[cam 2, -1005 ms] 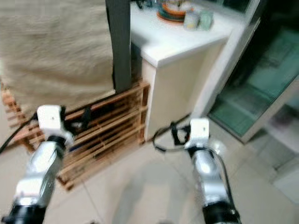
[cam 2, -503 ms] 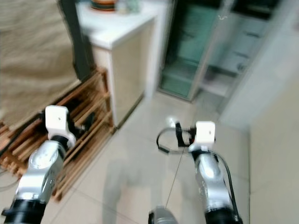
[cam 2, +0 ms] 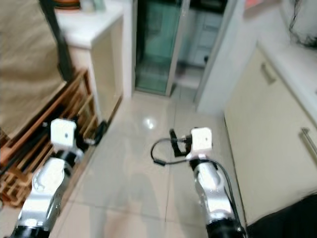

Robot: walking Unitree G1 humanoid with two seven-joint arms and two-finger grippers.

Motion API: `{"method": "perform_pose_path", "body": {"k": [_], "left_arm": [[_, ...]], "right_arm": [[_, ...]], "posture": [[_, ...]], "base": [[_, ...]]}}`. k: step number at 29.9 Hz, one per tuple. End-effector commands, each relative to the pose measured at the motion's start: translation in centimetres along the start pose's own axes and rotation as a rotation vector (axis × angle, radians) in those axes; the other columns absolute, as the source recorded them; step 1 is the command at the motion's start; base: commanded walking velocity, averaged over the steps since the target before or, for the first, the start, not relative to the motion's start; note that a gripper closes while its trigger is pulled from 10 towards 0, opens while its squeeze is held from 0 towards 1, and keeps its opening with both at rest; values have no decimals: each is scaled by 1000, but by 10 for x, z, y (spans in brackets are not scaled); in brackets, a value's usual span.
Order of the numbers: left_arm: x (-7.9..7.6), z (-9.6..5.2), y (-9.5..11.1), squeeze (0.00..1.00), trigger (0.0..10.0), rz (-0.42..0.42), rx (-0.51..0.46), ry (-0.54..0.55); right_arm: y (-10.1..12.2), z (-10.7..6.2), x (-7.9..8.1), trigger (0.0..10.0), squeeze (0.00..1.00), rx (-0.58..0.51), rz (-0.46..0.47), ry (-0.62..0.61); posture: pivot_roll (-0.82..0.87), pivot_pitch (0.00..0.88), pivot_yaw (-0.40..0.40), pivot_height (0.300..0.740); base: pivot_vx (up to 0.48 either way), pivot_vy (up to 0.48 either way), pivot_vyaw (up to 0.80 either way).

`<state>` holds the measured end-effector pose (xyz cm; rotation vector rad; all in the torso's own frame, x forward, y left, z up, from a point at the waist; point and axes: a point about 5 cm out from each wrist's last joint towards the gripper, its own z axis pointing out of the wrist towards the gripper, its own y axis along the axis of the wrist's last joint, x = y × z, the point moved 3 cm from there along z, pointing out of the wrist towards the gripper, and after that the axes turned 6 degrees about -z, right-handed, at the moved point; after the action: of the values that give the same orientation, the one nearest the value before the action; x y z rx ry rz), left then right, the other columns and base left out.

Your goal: Restocking fridge

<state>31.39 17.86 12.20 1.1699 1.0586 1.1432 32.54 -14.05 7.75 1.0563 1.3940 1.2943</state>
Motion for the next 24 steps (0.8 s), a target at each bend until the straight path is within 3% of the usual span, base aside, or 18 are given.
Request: {"method": "perform_pose_path", "body": {"k": [1, 8, 13, 14, 17, 24], "left_arm": [[-1, 4, 4, 0, 10000, -15, -3, -2], [9, 10, 7, 0, 10000, -27, 15, 23], [6, 9, 7, 0, 10000, -70, 3, 35], [1, 7, 12, 0, 10000, -143, -31, 29], [-6, 2, 14, 0, 10000, -169, -44, 7], [-6, 1, 5, 0, 10000, -49, 7, 5]], "right_arm": [[-2, -3, -9, 10000, 0, 3, 10, -42], [-6, -6, -2, 10000, 0, 14, 28, -38], [-10, -7, -6, 10000, 0, 30, 28, -41], [-10, -5, -5, 10000, 0, 32, 27, -32], [-9, -1, -4, 10000, 0, 35, 26, -20], [-9, 0, -5, 10000, 0, 40, 16, -2]], "posture": [[-94, 0, 6, 740], [-92, 0, 0, 740], [-85, 0, -10, 740], [-82, 0, -18, 740], [-78, 0, -24, 740], [-71, 0, -40, 740]], "base": [[300, 375, 0], [0, 459, 0], [0, 480, 0], [0, 472, 0], [0, 463, 0], [0, 314, 0]]}}
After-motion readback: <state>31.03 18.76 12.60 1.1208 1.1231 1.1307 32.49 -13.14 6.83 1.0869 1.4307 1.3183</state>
